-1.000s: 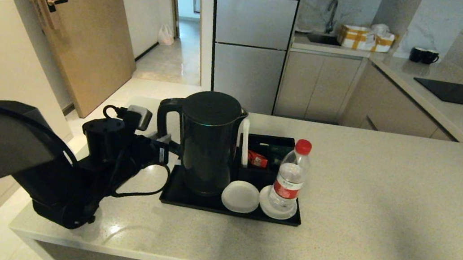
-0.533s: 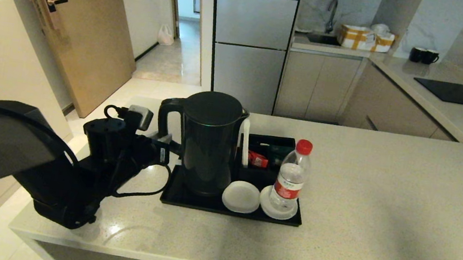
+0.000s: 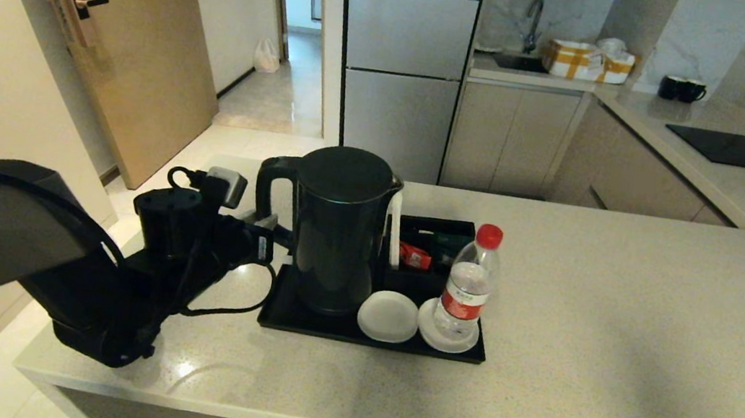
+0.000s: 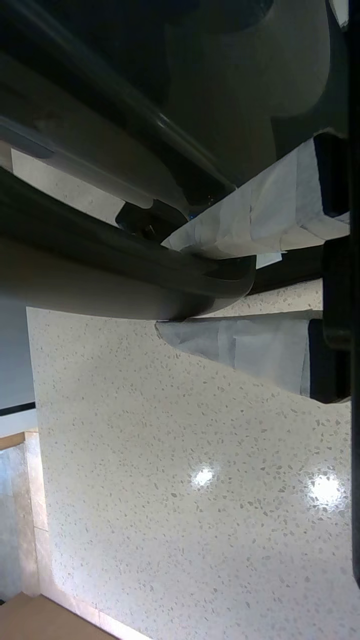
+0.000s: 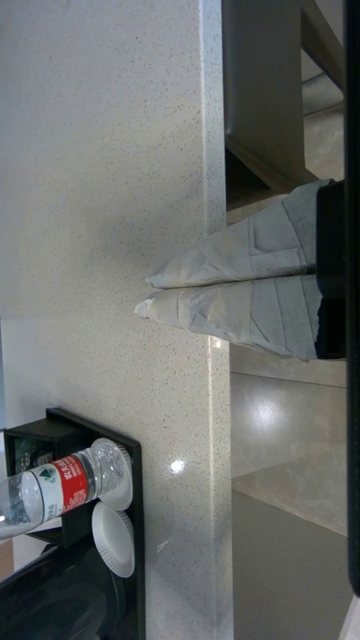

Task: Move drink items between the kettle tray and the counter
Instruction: Return the kettle to its original position

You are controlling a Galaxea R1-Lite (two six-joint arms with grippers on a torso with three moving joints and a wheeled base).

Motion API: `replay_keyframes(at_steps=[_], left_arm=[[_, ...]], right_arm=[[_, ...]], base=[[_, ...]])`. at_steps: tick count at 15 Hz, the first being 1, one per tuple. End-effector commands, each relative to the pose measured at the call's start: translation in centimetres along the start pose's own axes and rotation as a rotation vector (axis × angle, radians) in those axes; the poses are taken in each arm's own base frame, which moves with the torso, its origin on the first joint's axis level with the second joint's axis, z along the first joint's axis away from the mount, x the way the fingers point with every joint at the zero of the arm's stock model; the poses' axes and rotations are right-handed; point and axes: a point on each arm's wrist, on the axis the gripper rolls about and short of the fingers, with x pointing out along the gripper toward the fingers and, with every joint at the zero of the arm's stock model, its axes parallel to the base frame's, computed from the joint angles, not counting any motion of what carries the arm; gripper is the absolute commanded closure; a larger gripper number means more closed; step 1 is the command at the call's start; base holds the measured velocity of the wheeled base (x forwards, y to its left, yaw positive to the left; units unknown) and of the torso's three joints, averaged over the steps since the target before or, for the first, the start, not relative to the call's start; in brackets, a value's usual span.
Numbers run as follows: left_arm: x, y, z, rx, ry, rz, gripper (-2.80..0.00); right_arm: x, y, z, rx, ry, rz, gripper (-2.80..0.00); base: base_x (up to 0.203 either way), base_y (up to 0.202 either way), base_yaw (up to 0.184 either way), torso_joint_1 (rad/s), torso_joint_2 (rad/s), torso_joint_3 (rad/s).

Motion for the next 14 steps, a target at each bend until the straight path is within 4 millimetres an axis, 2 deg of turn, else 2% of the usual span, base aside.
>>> replay_keyframes(at_steps=[1,10,14], left_arm=[[-0.2,0.0,0.7,0.0,-0.026,0.002,0.0],[-0.2,0.0,0.3,0.001,-0.013,0.004,0.0],[0.2,0.0,-0.8,0.002,0.016,0.006,0.0]], right_arm=[[0.0,0.0,0.0,0.0,0.0,0.0,0.0],[0.0,0.0,0.0,0.0,-0.002,0.0,0.0],[0.0,0.0,0.0,0.0,0.0,0.0,0.0]], base=[[0.0,0.0,0.0,0.0,0.0,0.0],[0.0,0.0,0.0,0.0,0.0,0.0],[0.0,0.0,0.0,0.0,0.0,0.0]])
